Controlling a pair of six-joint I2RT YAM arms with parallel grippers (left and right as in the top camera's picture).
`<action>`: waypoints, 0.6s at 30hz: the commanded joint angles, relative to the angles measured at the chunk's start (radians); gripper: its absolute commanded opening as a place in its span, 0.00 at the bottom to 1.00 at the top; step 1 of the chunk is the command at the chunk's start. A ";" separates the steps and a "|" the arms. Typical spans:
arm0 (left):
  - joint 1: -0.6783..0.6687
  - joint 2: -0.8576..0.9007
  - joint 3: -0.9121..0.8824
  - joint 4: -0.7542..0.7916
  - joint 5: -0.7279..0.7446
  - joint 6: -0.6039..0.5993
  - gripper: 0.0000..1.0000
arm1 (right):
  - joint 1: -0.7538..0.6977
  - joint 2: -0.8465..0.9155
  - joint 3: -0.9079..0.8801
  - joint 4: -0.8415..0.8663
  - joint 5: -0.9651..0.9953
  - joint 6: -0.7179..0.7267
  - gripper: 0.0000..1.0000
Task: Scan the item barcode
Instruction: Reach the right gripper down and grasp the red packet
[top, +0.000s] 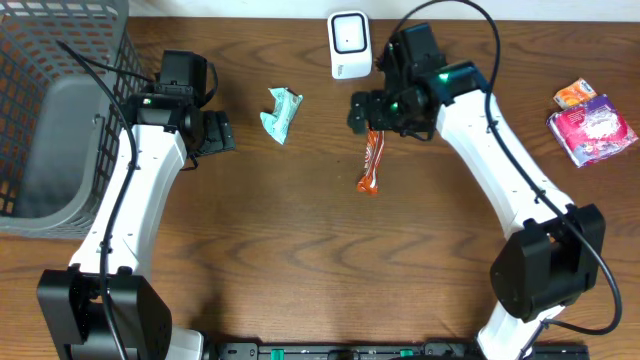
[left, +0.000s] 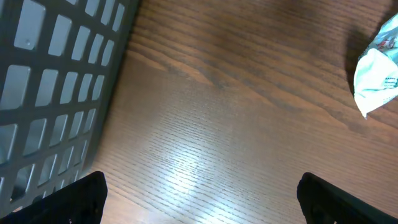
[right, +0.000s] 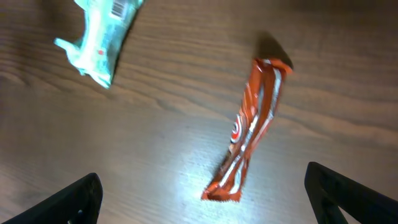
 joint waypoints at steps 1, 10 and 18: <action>0.002 0.010 0.004 -0.003 -0.021 0.006 0.98 | 0.034 0.002 0.006 0.027 0.048 0.042 0.99; 0.002 0.010 0.004 -0.003 -0.021 0.006 0.98 | 0.079 0.002 0.003 0.056 0.048 0.066 0.99; 0.002 0.010 0.004 -0.003 -0.021 0.006 0.98 | 0.093 0.002 -0.007 0.100 0.058 0.066 0.99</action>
